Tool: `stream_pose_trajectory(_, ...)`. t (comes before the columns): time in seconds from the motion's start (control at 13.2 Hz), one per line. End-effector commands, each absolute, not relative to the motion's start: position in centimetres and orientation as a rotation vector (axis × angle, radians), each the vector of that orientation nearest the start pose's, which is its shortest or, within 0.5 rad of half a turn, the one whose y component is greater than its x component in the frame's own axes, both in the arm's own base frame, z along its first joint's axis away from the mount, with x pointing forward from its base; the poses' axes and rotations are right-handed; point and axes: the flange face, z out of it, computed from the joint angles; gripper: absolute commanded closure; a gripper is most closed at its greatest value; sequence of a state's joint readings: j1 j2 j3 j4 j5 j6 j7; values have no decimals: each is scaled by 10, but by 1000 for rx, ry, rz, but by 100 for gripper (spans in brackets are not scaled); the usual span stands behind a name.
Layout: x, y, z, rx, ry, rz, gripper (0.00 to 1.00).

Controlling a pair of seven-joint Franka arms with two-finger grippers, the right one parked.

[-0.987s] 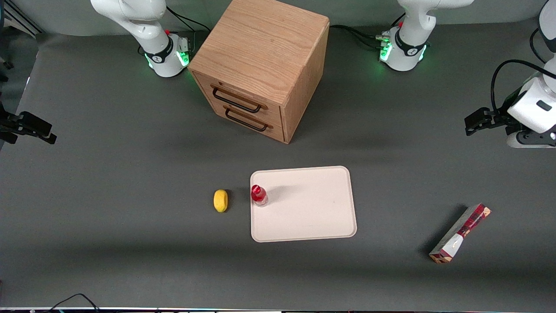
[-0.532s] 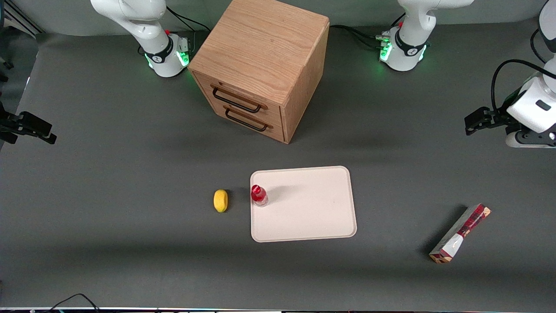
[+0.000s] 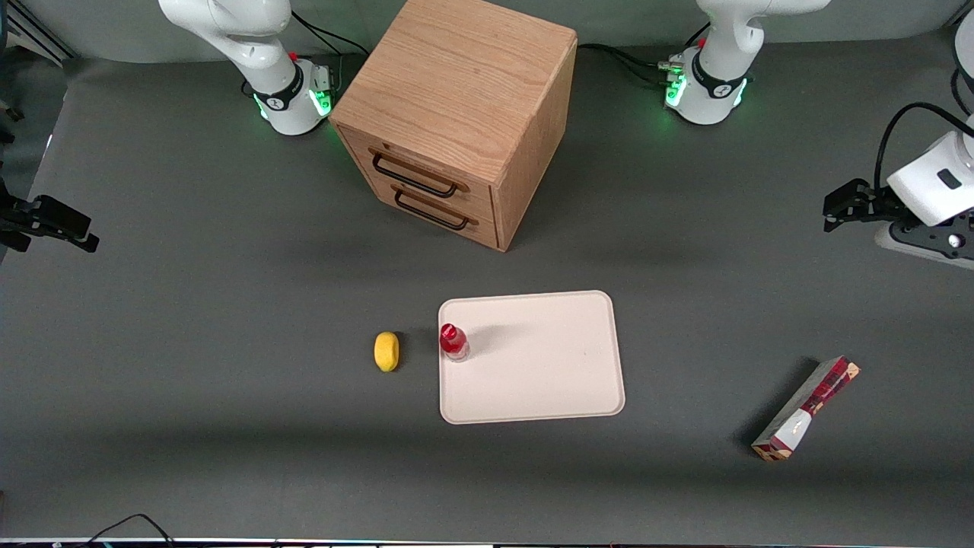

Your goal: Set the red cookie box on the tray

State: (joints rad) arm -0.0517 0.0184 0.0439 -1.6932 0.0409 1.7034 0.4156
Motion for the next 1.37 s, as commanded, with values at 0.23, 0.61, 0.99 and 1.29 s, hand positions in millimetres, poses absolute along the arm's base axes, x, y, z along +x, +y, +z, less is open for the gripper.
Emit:
stream_pose_trajectory(0.23,625,27,515,-2877,1011,-85,0)
stream_pose_trajectory(0.61,692,46,448,-2854,1037,-25,0)
stream_pose_trajectory(0.99,718,54,357,-2908,1002,-53,0)
stream_pose_trajectory(1.29,727,55,306,-2876,1071,-79,0)
